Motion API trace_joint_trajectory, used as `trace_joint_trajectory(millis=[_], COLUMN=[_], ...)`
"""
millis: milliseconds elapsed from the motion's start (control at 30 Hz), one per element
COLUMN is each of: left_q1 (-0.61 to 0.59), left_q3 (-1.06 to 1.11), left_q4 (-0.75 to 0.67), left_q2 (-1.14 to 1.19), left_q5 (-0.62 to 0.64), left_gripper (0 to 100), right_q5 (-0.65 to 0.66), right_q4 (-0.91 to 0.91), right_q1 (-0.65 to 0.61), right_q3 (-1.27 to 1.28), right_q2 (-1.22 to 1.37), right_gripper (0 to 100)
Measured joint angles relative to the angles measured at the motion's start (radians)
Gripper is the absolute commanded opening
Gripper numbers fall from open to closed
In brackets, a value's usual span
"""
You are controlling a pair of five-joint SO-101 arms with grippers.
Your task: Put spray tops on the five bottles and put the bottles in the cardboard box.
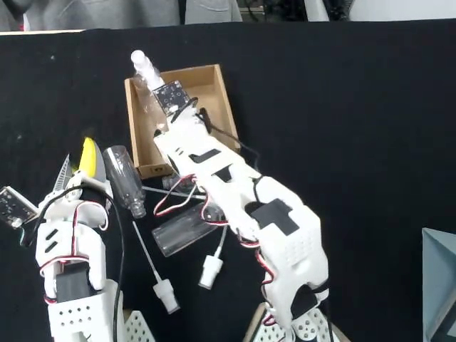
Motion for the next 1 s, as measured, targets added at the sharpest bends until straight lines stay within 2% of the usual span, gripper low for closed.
trace_joint_trajectory(millis=[900,1000], left_q1=[0.0,0.0], left_q3=[0.0,0.0], left_q4=[0.0,0.0], left_q2=[0.0,0.0], left_q5=[0.0,0.0], left_gripper=[16,16], right_q5=[0.0,0.002], right_q4=[0.342,0.35], right_q1=[-0.002,0.028], right_q3=[0.002,0.002], right_q2=[-0.272,-0.279], right_gripper=[39.2,38.5])
